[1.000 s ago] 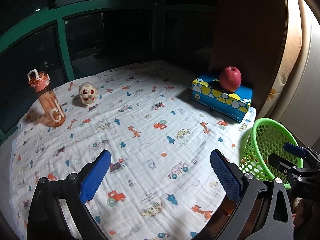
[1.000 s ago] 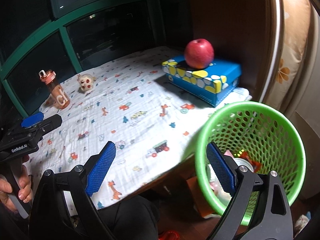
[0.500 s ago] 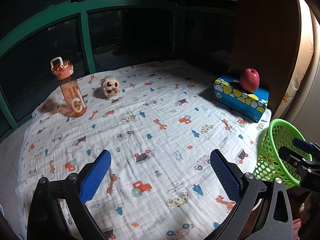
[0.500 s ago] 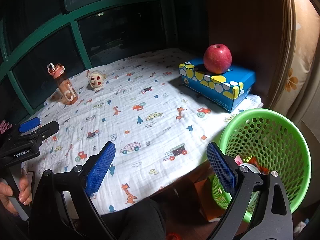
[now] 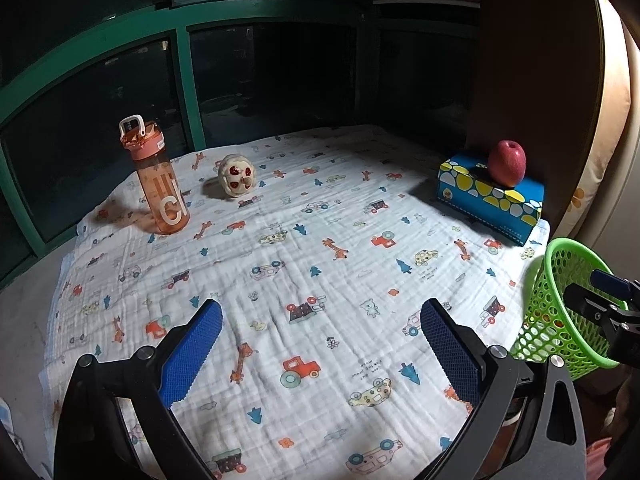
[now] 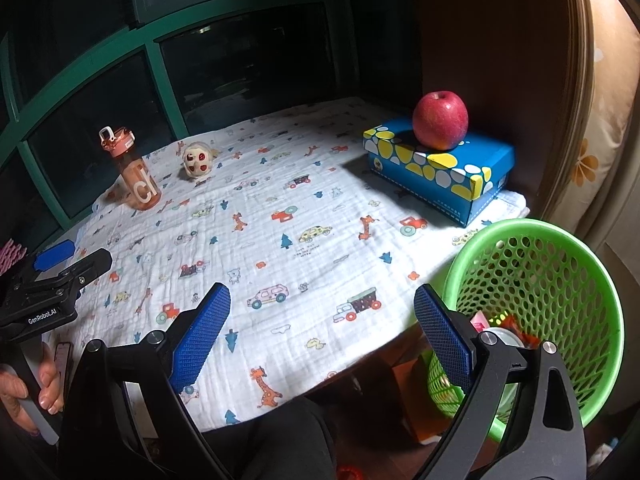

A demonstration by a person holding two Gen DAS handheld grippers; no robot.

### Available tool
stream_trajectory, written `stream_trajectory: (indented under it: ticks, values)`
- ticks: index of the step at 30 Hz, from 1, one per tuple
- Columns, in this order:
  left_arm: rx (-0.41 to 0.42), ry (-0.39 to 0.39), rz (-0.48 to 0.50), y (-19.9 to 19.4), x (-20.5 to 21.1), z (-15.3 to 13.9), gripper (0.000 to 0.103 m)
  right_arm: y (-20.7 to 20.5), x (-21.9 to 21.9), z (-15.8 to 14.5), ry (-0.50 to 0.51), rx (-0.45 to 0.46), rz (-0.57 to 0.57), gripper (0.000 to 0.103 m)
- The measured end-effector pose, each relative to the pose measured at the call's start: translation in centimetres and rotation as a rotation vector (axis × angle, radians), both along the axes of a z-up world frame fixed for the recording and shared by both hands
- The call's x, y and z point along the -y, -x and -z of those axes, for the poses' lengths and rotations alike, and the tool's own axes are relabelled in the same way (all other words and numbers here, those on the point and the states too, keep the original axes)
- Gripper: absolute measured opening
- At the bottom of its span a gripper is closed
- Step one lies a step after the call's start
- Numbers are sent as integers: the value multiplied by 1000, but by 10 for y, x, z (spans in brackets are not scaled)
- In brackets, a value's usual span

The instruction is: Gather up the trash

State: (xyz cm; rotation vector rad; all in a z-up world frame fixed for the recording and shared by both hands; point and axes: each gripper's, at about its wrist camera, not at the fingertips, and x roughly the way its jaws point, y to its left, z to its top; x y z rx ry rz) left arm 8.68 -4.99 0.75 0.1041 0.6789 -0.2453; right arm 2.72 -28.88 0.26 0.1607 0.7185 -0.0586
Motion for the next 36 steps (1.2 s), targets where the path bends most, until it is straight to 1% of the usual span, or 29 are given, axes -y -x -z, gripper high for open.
stream_trajectory:
  ticks: [36]
  values:
    - [15,-33,-2,4,-1,2,96,0,0,2,-11,-2,1,94]
